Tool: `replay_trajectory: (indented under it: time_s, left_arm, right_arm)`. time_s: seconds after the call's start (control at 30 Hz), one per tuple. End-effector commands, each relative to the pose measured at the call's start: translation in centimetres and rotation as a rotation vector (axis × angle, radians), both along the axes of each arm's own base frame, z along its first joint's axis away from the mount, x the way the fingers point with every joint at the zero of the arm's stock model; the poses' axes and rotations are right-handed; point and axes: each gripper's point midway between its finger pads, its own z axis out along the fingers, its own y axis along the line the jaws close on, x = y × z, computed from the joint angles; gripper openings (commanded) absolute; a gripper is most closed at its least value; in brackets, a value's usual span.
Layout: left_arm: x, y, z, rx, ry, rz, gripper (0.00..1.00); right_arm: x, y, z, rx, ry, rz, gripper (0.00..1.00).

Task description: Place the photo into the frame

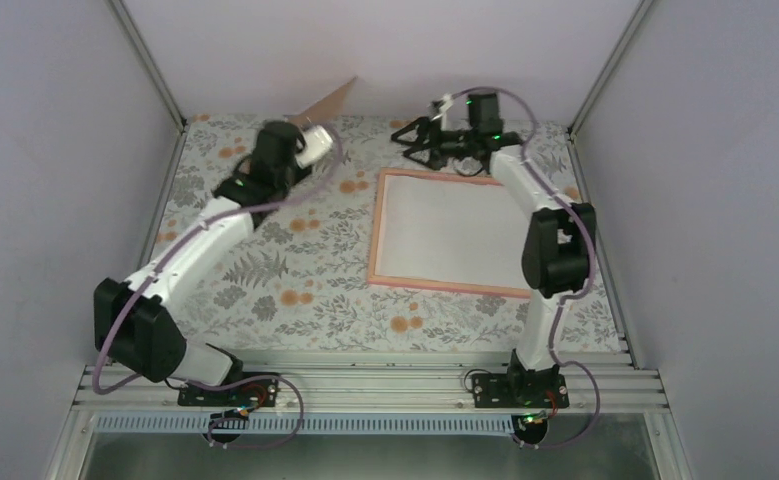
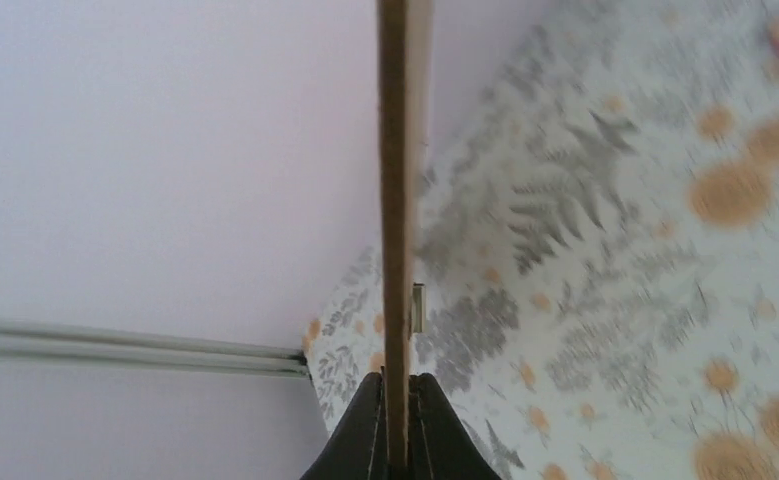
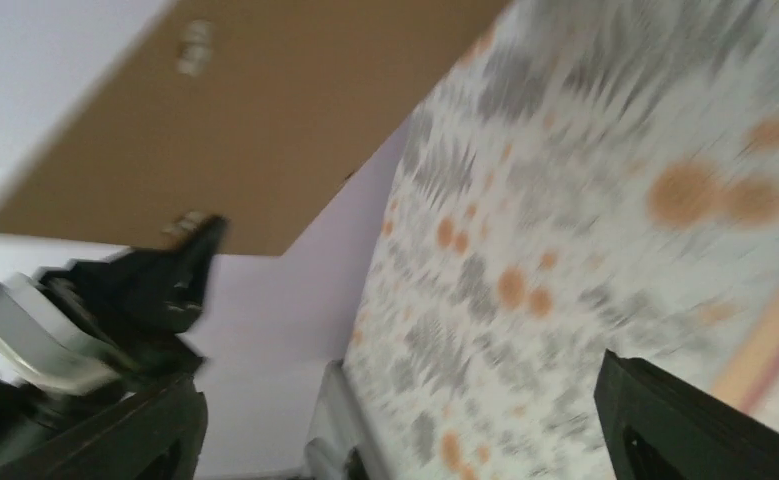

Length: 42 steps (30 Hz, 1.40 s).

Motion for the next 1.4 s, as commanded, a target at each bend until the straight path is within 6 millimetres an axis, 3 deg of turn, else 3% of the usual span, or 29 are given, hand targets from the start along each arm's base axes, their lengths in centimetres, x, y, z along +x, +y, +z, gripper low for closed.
replay_trajectory:
  time_s: [0.0, 0.17, 0.33, 0.5, 0.6, 0.73, 1.0, 1.17, 1.37]
  left_arm:
    - [-0.3, 1.1, 8.8, -0.356, -0.006, -0.001, 0.02]
    - [-0.7, -0.4, 15.1, -0.63, 0.044, -0.122, 0.02]
    - [-1.3, -2.0, 19.6, -0.84, 0.08, -0.257, 0.02]
    - [-2.1, -3.4, 20.9, -1.055, 0.211, -0.409, 0.02]
    - [-2.7, -4.0, 20.5, -1.217, 0.351, -0.488, 0.02]
    - [-2.8, -3.8, 19.0, -1.379, 0.52, -0.543, 0.02]
    - [-3.9, -3.1, 13.9, -1.562, 0.777, -0.487, 0.02]
    - [-4.8, -2.2, 10.4, -1.633, 0.878, -0.414, 0.02]
    - [-5.4, -1.4, 7.5, -1.669, 0.926, -0.35, 0.02]
  right_arm:
    - [2.2, -7.0, 3.9, -0.153, -0.297, -0.119, 1.0]
    - [3.2, -16.3, 3.5, -0.312, -0.416, -0.24, 1.0]
    - [1.7, -26.4, 0.9, -0.55, -0.391, -0.373, 1.0]
    - [-2.2, -36.4, -3.7, -0.64, -0.187, -0.507, 1.0]
    - [-5.0, -40.6, -6.9, -0.649, -0.057, -0.557, 1.0]
    - [-7.5, -41.7, -11.0, -0.643, 0.062, -0.552, 1.0]
    - [-9.1, -39.5, -16.8, -0.527, 0.21, -0.532, 1.0]
    - [-8.8, -36.0, -18.5, -0.435, 0.244, -0.484, 1.0]
    - [-7.8, -31.8, -19.2, -0.397, 0.211, -0.395, 0.98]
